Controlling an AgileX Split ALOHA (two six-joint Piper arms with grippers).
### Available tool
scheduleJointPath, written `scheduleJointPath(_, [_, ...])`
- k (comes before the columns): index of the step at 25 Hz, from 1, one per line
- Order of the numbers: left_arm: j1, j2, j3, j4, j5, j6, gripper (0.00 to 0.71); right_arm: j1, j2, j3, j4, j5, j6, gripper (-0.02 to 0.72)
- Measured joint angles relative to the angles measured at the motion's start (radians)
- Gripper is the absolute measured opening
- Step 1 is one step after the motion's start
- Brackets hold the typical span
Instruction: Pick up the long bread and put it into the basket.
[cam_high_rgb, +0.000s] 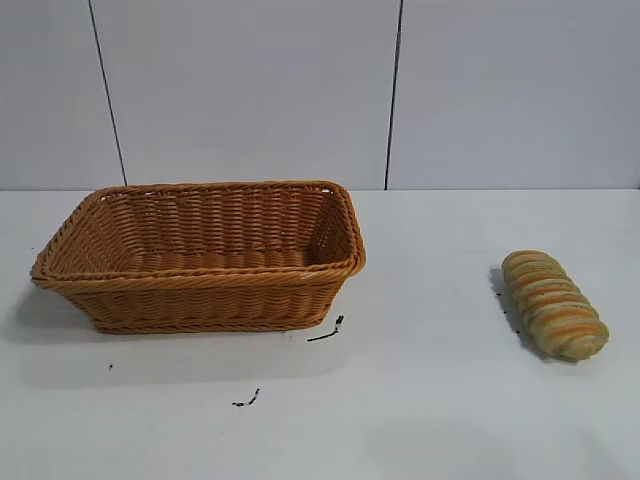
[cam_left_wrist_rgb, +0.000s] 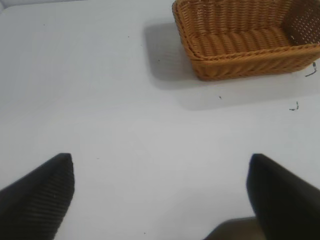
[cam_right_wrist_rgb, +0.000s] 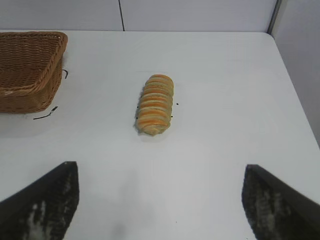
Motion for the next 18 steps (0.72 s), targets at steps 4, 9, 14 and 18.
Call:
scheduleJointPath(4, [0.000,0.000,0.000,0.000,0.000,0.000,0.696,0.000,0.000,0.000,0.000,0.000,0.000,0.609])
scheduleJointPath(9, [0.000,0.000,0.000,0.000,0.000,0.000,0.696,0.000,0.000,0.000,0.000,0.000,0.000,0.609])
scheduleJointPath(14, [0.000,0.000,0.000,0.000,0.000,0.000,0.696,0.000,0.050,-0.005,0.001,0.003,0.000,0.675])
scheduleJointPath(18, [0.000,0.000,0.000,0.000,0.000,0.000,0.696,0.000,0.225,-0.051,0.001,0.010,0.000,0.692])
